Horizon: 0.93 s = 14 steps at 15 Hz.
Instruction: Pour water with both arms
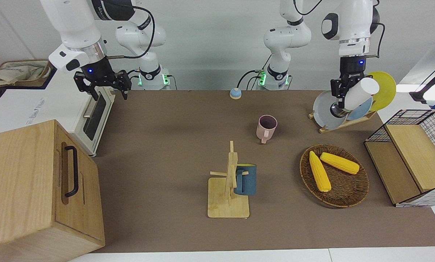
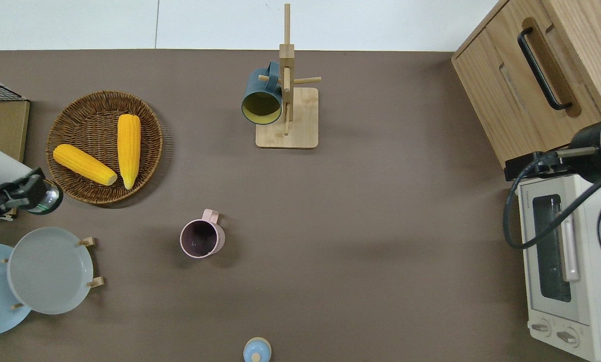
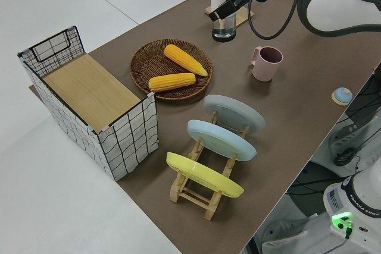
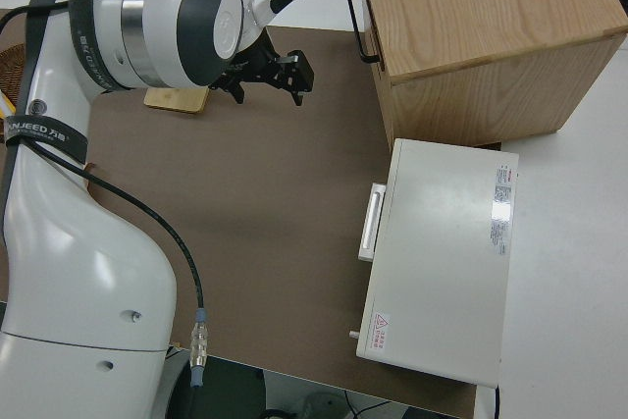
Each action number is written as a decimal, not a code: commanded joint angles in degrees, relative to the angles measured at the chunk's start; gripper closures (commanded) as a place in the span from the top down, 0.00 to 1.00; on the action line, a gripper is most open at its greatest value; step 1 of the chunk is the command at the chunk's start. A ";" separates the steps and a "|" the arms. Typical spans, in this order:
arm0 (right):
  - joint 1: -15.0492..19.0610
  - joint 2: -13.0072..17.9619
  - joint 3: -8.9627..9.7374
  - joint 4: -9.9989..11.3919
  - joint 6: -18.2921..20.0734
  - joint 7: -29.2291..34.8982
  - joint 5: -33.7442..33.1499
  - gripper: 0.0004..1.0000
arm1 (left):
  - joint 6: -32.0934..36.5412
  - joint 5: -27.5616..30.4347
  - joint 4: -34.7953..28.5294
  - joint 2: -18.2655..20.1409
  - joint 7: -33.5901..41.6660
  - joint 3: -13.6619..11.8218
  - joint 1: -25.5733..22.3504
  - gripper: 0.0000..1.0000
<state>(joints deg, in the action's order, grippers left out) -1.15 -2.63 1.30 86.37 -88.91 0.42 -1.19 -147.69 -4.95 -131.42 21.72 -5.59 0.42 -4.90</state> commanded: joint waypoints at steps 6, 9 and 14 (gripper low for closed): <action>0.27 0.61 0.01 0.29 0.58 -0.68 0.92 0.98 | 0.74 -1.75 22.95 -16.87 7.33 -9.64 0.15 0.00; 0.27 0.61 0.01 0.29 0.58 -0.68 0.92 0.98 | 1.17 6.85 27.87 -20.74 15.84 -10.53 -2.21 0.00; 0.27 0.61 0.01 0.29 0.58 -0.68 0.92 0.98 | 6.54 22.93 37.28 -28.30 32.98 -10.53 -8.45 0.00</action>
<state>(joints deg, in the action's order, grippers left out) -1.15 -2.63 1.30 86.37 -88.91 0.42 -1.19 -144.13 10.46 -102.38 -1.02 18.36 -10.42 -9.66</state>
